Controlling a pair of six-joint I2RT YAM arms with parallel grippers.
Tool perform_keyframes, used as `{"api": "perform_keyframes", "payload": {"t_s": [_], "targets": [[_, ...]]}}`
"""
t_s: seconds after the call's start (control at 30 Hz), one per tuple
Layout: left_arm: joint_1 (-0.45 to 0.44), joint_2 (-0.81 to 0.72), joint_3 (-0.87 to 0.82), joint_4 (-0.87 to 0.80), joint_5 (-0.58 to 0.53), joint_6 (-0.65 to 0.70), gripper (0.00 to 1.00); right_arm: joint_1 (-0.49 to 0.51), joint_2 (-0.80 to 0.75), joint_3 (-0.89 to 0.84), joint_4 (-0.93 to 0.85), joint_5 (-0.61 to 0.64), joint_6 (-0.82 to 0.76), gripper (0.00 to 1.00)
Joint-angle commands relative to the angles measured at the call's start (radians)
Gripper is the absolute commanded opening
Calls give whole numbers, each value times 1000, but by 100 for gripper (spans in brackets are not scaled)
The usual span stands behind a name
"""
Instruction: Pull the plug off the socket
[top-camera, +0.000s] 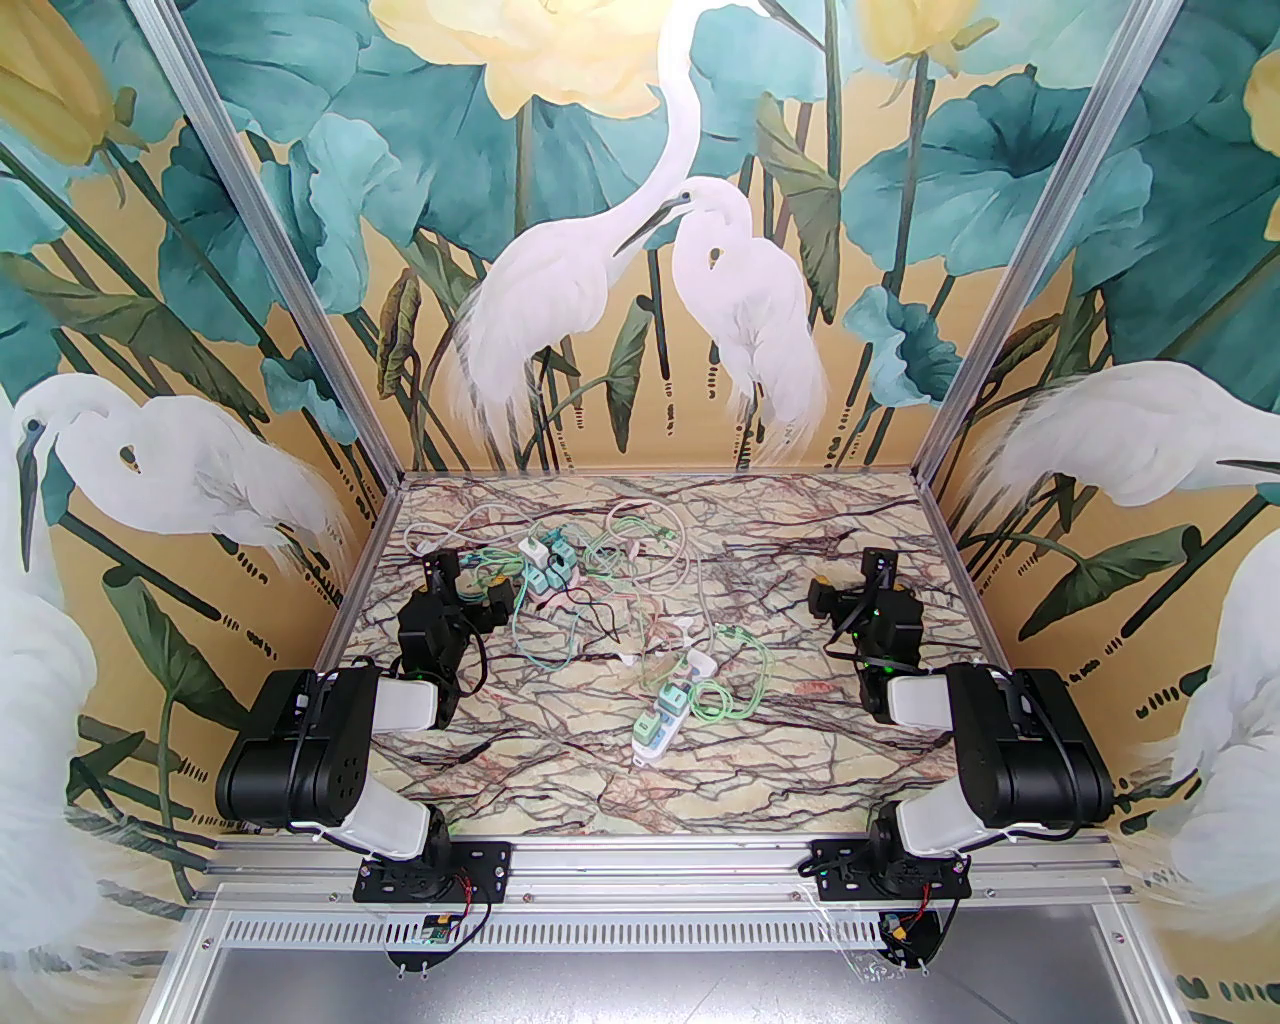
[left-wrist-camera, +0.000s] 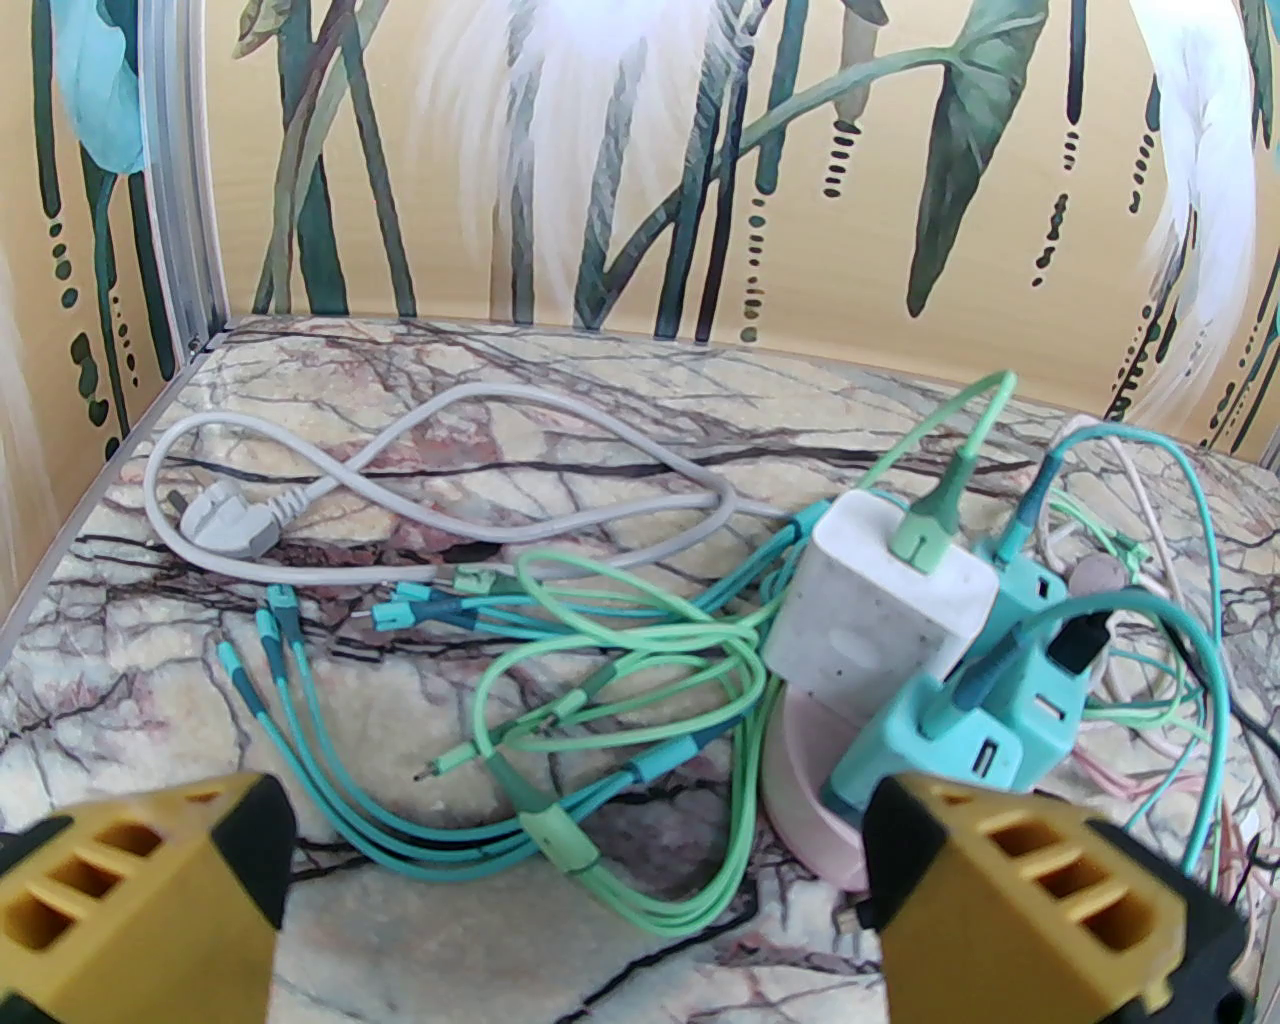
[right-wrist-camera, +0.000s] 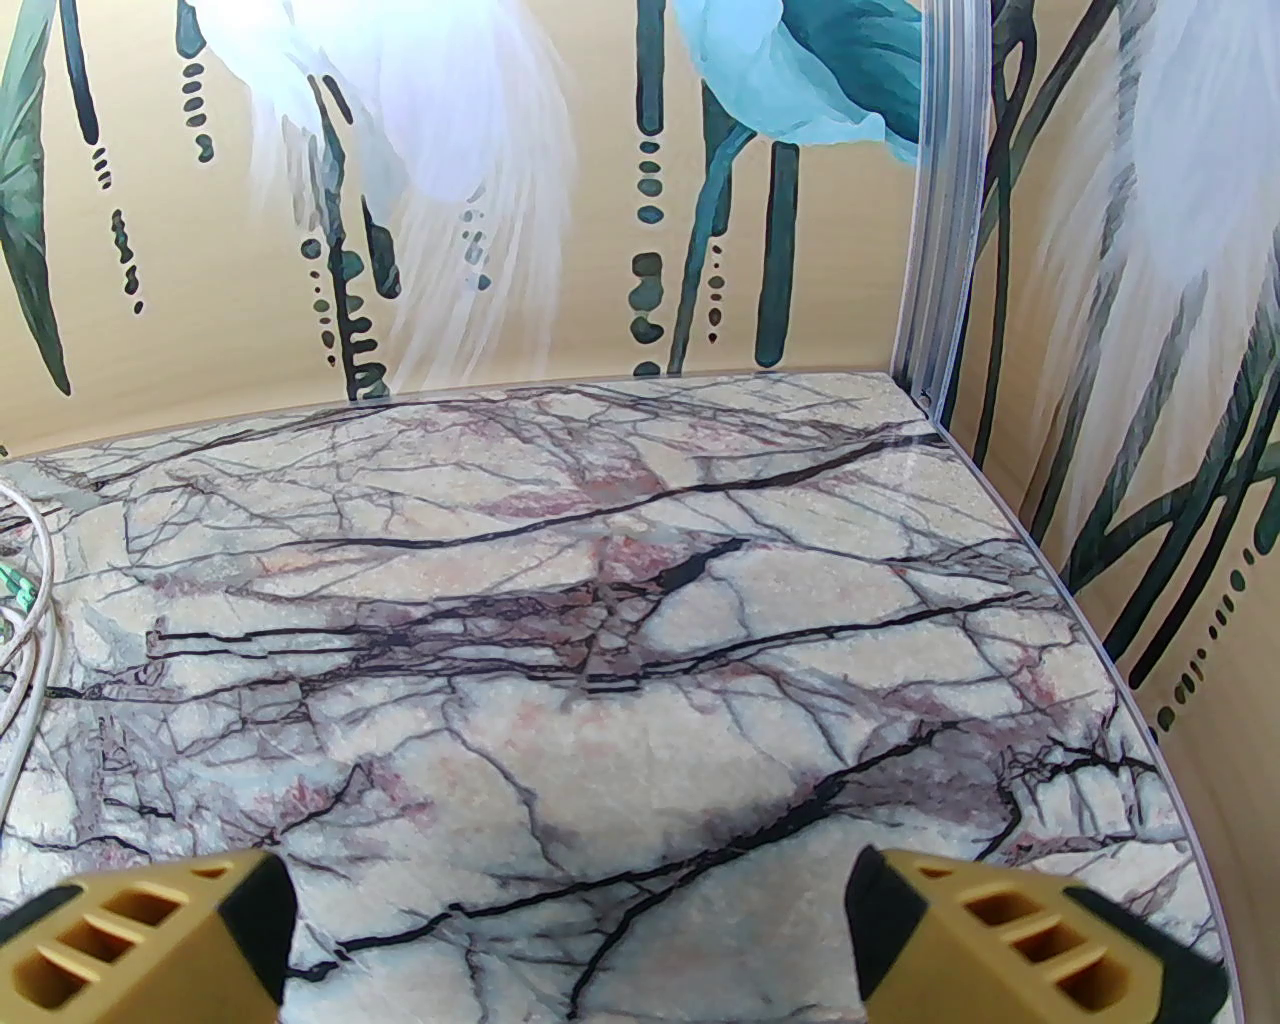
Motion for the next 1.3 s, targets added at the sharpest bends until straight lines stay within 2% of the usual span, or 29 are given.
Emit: {"api": "perform_keyframes", "payload": {"t_s": [0.0,0.93,1.03,1.1,1.2,1.27], "targets": [[-5,2,17,-18,26,13,100,8,6,19,-5,11,-1,99],[-4,-17,17,-35,-15,-1,100,8,5,20,-1,11,-3,99],[-3,-129,72,-236,-129,-43,100,20,-61,25,-72,31,-10,99],[-4,-213,140,-403,-198,-74,100,32,-150,54,-217,92,12,99],[-3,-305,267,-673,-364,-237,100,33,-258,112,-427,191,121,99],[-2,-354,372,-889,-413,-354,100,33,-318,122,-483,224,221,99]]}}
